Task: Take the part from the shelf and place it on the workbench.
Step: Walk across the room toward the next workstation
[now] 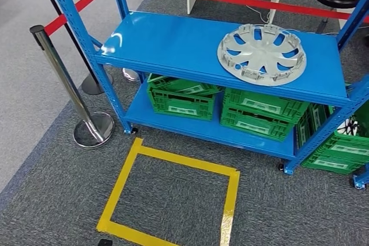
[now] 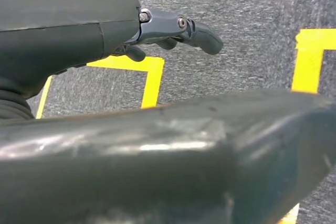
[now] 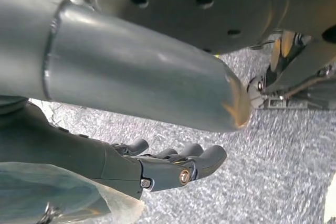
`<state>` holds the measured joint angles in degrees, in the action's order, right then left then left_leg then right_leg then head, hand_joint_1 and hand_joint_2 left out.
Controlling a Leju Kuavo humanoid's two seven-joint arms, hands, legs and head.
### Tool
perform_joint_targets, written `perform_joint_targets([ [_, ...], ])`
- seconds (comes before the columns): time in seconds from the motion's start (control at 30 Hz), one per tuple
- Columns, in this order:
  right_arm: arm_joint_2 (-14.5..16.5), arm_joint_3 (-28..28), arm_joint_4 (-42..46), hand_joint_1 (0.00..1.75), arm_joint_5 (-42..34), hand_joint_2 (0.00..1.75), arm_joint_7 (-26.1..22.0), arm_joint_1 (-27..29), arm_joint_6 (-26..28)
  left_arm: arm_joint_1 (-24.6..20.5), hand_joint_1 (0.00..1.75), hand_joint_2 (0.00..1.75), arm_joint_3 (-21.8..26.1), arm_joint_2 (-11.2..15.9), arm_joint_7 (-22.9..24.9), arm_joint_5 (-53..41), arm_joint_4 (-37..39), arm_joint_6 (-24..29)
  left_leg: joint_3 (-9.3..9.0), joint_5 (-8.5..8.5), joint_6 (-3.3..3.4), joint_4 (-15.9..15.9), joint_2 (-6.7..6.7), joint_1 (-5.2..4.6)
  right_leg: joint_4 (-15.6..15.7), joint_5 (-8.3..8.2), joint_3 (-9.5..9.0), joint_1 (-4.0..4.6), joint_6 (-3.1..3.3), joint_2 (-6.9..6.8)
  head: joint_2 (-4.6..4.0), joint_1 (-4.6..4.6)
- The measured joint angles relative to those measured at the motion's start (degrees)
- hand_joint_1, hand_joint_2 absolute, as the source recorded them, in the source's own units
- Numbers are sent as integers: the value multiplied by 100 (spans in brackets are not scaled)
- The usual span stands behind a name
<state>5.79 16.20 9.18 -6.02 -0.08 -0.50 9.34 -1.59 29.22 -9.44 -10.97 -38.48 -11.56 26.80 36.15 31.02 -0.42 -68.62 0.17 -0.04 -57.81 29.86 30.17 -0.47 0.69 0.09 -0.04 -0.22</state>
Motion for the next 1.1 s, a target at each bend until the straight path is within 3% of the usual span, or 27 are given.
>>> perform_joint_targets([
  [0.07, -1, 5, 0, 0, 5, 0, -4, 3, -22, -6, 0, 0, 1, 5, 1, -8, 0, -2, -315, -319, 61, 744, -2, -21, 0, 47, -35, 9, -32, 6, 0, 3],
  [0.1, -1, 8, 0, 0, 7, 0, -8, -1, -30, -11, 0, 0, 1, 8, 5, -13, 0, -2, -397, -356, 85, 949, -3, -37, 1, 60, -36, 11, -59, 4, 0, 6],
  [0.2, -1, 11, 1, 0, 8, 0, -15, -18, -38, -5, 0, 0, 1, 13, 19, -33, 0, -3, -446, -319, 143, 1085, -9, -52, 15, 84, -43, -2, -155, -5, 1, 4],
  [0.27, -2, 11, 2, 0, 8, 0, -17, -23, -39, 2, 0, 0, 2, 12, 23, -44, 0, -2, -514, -333, 197, 1169, -10, -22, -188, 210, 50, -6, -205, -3, 1, 21],
  [0.37, -8, 11, 2, 0, 7, 0, -17, -22, -39, -12, 0, 0, 1, 5, 24, -49, 0, -2, -569, -302, 255, 1200, 0, -11, -1297, 618, 700, -20, -266, -3, 0, 64],
  [0.4, -11, 11, 2, 0, 5, 0, -17, -19, -40, -10, 0, 0, 0, 4, 24, -50, 0, -4, -587, -283, 261, 1199, 2, -11, -1604, 666, 913, -24, -283, -4, 0, 70],
  [0.43, -16, 11, 2, 0, 4, 0, -16, -11, -41, -7, 0, 0, 1, 3, 24, -50, 0, -7, -614, -259, 260, 1198, 1, -10, -1697, 591, 1022, -27, -295, -5, 0, 72],
  [0.47, -19, 11, 1, 0, 2, 0, -15, 0, -42, -4, 0, 0, 1, 2, 24, -52, 0, -13, -654, -230, 252, 1197, -5, -6, -1543, 396, 1003, -30, -300, -7, 0, 75],
  [0.53, -23, 11, -1, 0, -9, 0, -14, 18, -48, 0, 0, 0, 1, -5, 24, -61, 0, -23, -746, -153, 213, 1191, -17, -5, -780, -98, 704, -38, -304, -16, 0, 84],
  [0.57, -25, 11, -2, 0, -20, 0, -14, 16, -55, -5, 0, 0, 1, -7, 24, -67, 0, -27, -772, -111, 183, 1177, -23, -15, -418, -233, 537, -39, -286, -17, 0, 90],
  [0.63, -25, 11, -3, 0, -40, 0, -14, 7, -77, -15, 0, 0, 0, -6, 22, -84, 0, -27, -784, -57, 128, 1166, -24, -39, -108, -249, 375, -30, -224, -14, 0, 75],
  [0.7, -26, 9, -4, 0, -51, 0, -10, 7, -98, -26, 0, 0, 0, -4, 22, -102, 0, -27, -799, -25, 83, 1170, -22, -35, -80, -214, 345, -24, -144, -10, 0, 52],
  [0.77, -28, 7, -4, 0, -57, 0, -7, 18, -112, -34, 0, 0, 0, -3, 22, -111, 0, -27, -741, 100, 23, 978, -23, -18, -64, -185, 304, -31, -73, -19, 0, 33],
  [0.8, -28, 7, -4, 0, -59, 0, -7, 22, -115, -37, 0, 0, 0, -2, 22, -113, 0, -27, -622, 232, -6, 713, -24, -10, -57, -169, 277, -37, -40, -26, 0, 25],
  [0.87, -28, 7, -4, 0, -64, 0, -7, 23, -121, -31, 0, 0, 0, -1, 22, -115, 0, -27, -199, 538, -42, -89, -24, -3, -57, -120, 227, -30, 4, -29, 0, 16],
  [0.9, -28, 7, -4, 0, -67, 0, -6, 24, -122, -24, 0, 0, 0, -1, 22, -116, 0, -27, 9, 611, -48, -426, -24, 0, -57, -92, 195, -26, 14, -24, 0, 17],
  [0.93, -28, 7, -4, 0, -73, 0, -4, 26, -122, -16, 0, 0, 0, -1, 22, -119, 0, -27, 146, 569, -46, -590, -24, 2, -57, -60, 154, -22, 16, -17, 0, 16],
  [0.97, -28, 7, -4, 0, -79, 0, 0, 29, -120, -10, 0, 0, 0, -1, 22, -124, 0, -27, 182, 409, -36, -530, -24, 4, -57, -26, 103, -18, 13, -9, 0, 16],
  [1.03, -28, 7, -4, 0, -93, 0, 12, 39, -117, -7, 0, 0, -1, 0, 22, -139, 0, -31, 7, -115, 11, 128, -24, 2, -56, 50, 4, -12, -4, 0, 0, 17],
  [1.1, -28, 7, -5, 0, -104, 0, 25, 43, -118, -11, 0, 0, -2, 1, 26, -158, 1, -45, -204, -403, 63, 750, -22, -20, -61, 128, -42, 10, -49, 2, 0, 19],
])
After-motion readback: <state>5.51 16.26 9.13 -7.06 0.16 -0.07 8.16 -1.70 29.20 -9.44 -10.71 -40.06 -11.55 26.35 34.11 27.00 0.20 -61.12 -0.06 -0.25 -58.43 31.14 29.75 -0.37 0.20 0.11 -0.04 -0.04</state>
